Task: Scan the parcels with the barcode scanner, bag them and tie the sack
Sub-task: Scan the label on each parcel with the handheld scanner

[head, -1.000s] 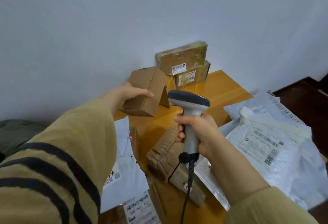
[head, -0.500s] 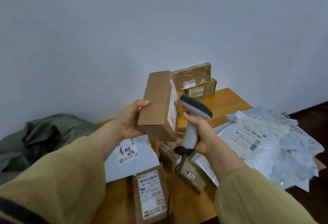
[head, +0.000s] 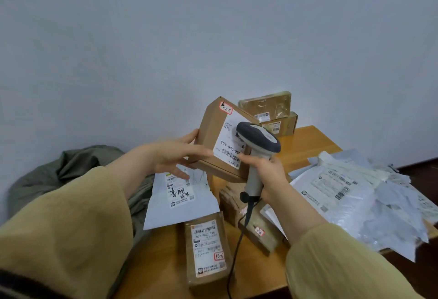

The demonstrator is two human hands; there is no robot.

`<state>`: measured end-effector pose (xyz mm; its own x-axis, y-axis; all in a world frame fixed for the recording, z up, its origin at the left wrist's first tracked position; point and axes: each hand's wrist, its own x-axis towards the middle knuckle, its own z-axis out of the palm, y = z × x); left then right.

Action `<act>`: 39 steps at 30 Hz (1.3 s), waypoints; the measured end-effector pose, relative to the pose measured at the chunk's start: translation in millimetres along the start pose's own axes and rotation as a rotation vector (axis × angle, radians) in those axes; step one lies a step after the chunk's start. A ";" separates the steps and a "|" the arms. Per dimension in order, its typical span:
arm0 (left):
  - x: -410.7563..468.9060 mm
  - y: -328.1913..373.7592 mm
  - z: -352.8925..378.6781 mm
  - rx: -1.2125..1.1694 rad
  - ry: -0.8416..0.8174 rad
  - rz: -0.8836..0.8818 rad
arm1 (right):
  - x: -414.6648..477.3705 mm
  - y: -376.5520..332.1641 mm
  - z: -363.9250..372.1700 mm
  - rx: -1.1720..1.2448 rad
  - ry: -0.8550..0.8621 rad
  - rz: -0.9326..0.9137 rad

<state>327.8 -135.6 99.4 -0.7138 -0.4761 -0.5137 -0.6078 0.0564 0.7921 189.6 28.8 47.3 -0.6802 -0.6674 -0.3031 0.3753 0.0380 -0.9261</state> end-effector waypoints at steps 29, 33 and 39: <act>52.9 63.3 -24.0 0.257 0.533 0.146 | -56.8 -16.2 -39.7 -0.645 -0.151 -0.162; 55.7 61.6 -27.8 0.216 0.526 0.145 | -56.8 -18.0 -37.8 -0.664 -0.157 -0.182; 58.5 56.3 -30.4 0.210 0.535 0.142 | -54.7 -18.6 -35.1 -0.733 -0.169 -0.214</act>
<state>262.5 -186.9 123.9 -0.5515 -0.8245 -0.1266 -0.6137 0.2983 0.7310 197.7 90.7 73.3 -0.5633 -0.8179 -0.1170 -0.3055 0.3377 -0.8903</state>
